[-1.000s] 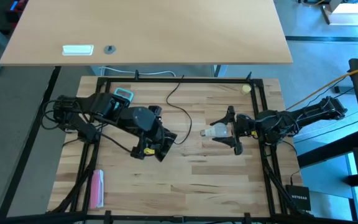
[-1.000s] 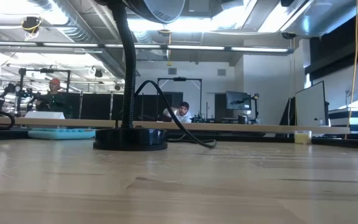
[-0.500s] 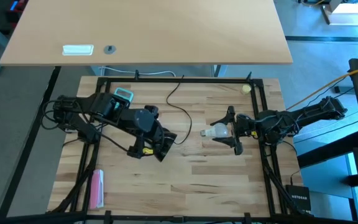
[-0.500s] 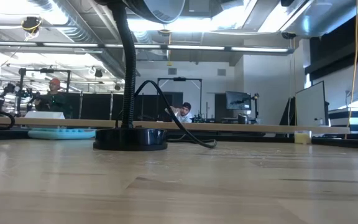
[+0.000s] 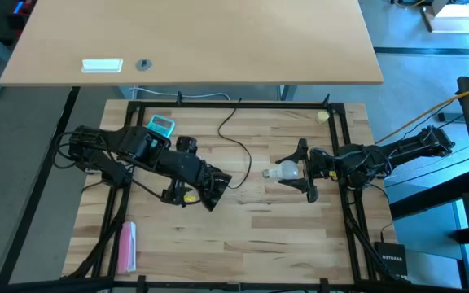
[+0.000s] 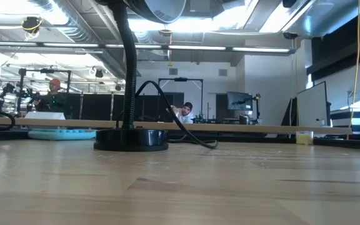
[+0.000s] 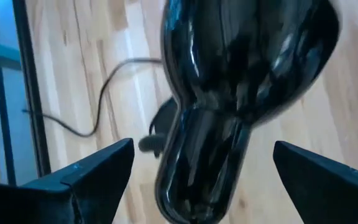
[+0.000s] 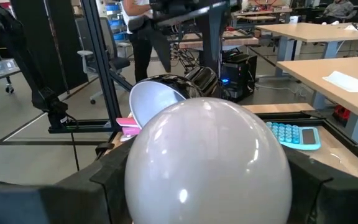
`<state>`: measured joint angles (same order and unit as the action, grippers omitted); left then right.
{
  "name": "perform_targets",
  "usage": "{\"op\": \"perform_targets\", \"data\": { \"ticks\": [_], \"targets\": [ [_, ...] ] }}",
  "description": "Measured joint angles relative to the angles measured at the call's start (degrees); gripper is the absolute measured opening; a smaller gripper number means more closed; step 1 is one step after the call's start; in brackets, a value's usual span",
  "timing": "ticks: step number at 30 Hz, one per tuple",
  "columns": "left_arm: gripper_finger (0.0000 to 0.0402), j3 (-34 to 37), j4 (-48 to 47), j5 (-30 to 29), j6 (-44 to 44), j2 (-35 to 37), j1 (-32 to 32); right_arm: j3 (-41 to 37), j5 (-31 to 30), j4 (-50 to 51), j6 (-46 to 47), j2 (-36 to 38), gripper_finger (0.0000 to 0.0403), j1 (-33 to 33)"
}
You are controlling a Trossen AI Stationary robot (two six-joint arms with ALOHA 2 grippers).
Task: Screw lightbulb
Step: Insert the lightbulb into the black lamp
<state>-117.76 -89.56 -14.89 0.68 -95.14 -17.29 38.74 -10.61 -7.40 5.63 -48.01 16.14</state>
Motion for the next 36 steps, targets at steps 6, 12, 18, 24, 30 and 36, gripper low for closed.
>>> {"op": "perform_targets", "data": {
  "ticks": [6, 12, 18, 24, 30, 36],
  "targets": [
    [0.0375, 8.07, 0.62, -2.23, 1.38, 0.15, -0.45, -0.02, -0.41, 0.02, -0.02, -0.67, 0.0269, 0.00],
    [0.0375, 11.85, 5.37, -3.28, 2.78, 0.18, -1.08, -0.07, -0.43, 0.33, -0.05, -1.69, 0.0269, 0.00],
    [0.0322, 11.85, 7.82, -3.49, 1.09, 1.14, -0.83, -0.07, 0.48, 0.02, -0.08, -4.06, 0.0269, 0.00],
    [0.0237, 11.80, 8.36, -3.72, -0.17, 1.74, -0.64, -0.07, 2.28, -7.58, -4.55, -10.44, 0.0269, 1.92],
    [0.0237, 11.78, 8.26, -3.94, -0.15, 1.74, -0.64, -0.02, -0.72, -19.44, -14.61, -20.34, 0.0269, 4.93],
    [0.0249, 11.78, 8.27, -4.07, -1.30, 1.72, -0.62, 0.00, -4.82, -42.35, -25.13, -33.64, 0.0269, 3.67]
  ]
}}
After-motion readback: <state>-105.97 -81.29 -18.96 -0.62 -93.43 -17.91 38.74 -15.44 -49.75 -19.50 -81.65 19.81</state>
